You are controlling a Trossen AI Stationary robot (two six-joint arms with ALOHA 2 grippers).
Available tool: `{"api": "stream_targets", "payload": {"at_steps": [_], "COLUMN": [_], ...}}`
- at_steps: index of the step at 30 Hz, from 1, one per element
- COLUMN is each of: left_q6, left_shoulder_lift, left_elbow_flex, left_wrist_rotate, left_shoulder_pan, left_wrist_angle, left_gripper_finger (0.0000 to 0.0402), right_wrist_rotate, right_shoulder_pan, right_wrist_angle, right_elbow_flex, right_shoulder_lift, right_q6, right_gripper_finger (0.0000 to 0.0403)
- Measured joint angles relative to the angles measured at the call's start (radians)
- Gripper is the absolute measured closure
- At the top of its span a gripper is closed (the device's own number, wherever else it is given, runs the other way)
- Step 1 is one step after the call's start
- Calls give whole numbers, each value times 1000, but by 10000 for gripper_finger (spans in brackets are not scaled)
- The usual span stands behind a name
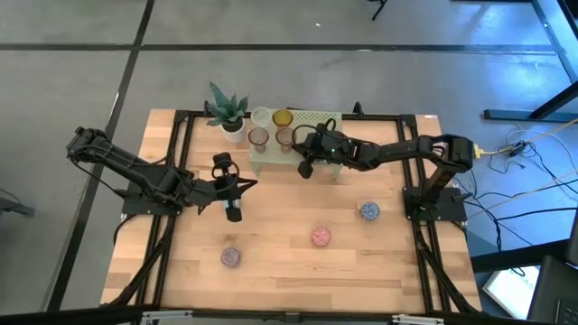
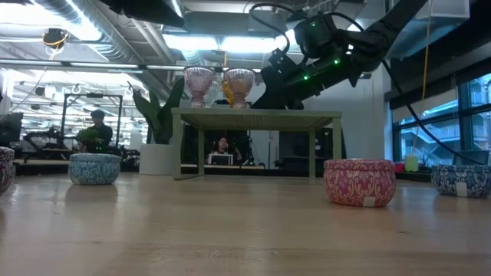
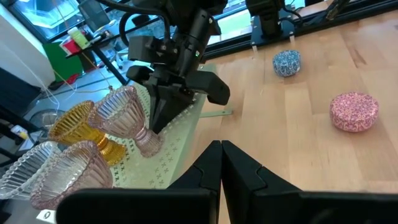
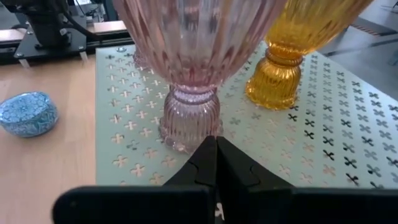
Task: Pick & Place candle stick holders
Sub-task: Put the pink glass candle holder on the shelf
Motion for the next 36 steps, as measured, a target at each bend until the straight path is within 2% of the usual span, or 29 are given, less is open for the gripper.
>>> {"api": "stream_targets", "payload": {"at_steps": [8, 36], "left_q6": [0, 0], "left_shoulder_lift": [0, 0], "left_elbow_flex": [0, 0], "left_wrist_rotate": [0, 0], "left_shoulder_pan": [0, 0], "left_wrist_angle": [0, 0], "left_gripper_finger": [398, 398], "right_wrist_rotate": [-53, -101], "right_shoulder_pan": [0, 0], "right_wrist_angle": [13, 62], "right_elbow_flex": [0, 0], "right_shoulder_lift": [0, 0], "right_q6": [-70, -80], "right_gripper_finger": [397, 397]}}
